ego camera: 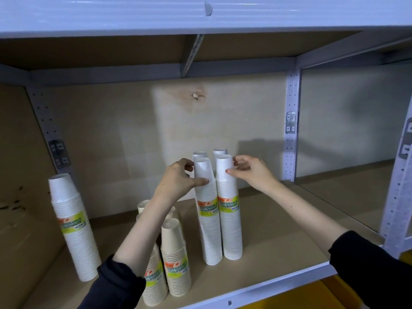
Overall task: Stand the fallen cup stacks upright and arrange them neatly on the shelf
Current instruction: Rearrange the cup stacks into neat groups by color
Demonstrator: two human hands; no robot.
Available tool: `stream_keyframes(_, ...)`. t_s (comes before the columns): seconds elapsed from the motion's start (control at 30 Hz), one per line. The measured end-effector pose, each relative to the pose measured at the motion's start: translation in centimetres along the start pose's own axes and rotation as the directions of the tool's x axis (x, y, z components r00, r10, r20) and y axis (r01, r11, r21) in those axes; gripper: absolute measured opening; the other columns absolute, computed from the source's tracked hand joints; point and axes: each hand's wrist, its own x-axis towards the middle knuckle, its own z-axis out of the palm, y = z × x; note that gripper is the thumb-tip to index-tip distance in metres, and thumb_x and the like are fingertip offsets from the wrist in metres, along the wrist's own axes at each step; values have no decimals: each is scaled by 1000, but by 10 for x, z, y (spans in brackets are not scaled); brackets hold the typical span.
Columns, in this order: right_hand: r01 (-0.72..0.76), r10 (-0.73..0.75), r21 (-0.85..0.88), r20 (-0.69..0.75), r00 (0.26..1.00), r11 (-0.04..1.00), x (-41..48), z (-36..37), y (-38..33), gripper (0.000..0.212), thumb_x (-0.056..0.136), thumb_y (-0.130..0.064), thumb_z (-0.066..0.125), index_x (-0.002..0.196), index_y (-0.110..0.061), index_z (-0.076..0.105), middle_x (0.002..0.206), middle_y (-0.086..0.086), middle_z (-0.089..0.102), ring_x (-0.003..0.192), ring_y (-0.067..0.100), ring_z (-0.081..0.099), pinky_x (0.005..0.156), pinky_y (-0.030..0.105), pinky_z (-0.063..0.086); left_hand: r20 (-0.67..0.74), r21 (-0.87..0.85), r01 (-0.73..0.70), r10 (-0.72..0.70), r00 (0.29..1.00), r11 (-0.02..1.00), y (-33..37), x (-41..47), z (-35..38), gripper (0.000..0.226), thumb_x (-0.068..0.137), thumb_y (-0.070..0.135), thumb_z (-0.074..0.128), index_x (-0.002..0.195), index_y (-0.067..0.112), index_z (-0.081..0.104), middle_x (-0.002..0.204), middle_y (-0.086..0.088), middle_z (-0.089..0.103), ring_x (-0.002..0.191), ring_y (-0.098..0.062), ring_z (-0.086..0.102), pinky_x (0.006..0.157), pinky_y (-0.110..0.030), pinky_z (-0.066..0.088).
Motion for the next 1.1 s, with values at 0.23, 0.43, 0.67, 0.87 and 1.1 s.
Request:
stream_keyframes(0.23, 195, -200, -89, -61, 978, 977, 17, -6, -51, 39, 78, -10, 70, 114, -1, 61, 114, 16, 66, 101, 29, 63, 80, 19, 43, -131, 123, -22, 38, 991, 992, -9, -17, -31, 40, 79, 28, 70, 113, 10, 60, 117, -4, 63, 93, -17, 57, 81, -26, 44)
stream_keyframes(0.43, 341, -340, -34, 41, 940, 939, 21, 45, -103, 33, 77, -12, 70, 109, -4, 64, 110, 14, 67, 98, 27, 64, 77, 16, 44, -233, 325, 81, -4, 973, 942, -39, -45, -67, 35, 84, 27, 62, 114, 9, 60, 121, -7, 62, 109, -25, 58, 89, -31, 44)
stream_keyframes(0.67, 454, -450, 44, 251, 857, 890, 13, 145, -147, 39, 78, -21, 70, 114, -8, 63, 111, 12, 66, 86, 13, 55, 83, 21, 43, -305, 406, 313, -196, 932, 859, -99, -98, -109, 34, 87, 24, 57, 117, 7, 57, 120, -12, 59, 107, -33, 57, 84, -32, 45)
stream_keyframes(0.87, 349, -358, 92, 365, 860, 932, 11, 222, -169, 53, 76, -28, 72, 122, -6, 55, 121, 13, 61, 98, 23, 59, 91, 32, 45, -286, 455, 472, -378, 881, 755, -159, -132, -107, 34, 88, 25, 53, 119, 11, 56, 122, -9, 56, 110, -30, 56, 88, -35, 45)
stream_keyframes(1.1, 209, -233, 105, 427, 873, 972, 16, 277, -172, 79, 75, -35, 71, 138, -4, 36, 141, 15, 45, 125, 27, 48, 96, 32, 41, -226, 568, 546, -521, 823, 616, -229, -154, -76, 28, 94, 19, 42, 116, 5, 52, 124, -13, 52, 115, -29, 53, 92, -37, 44)
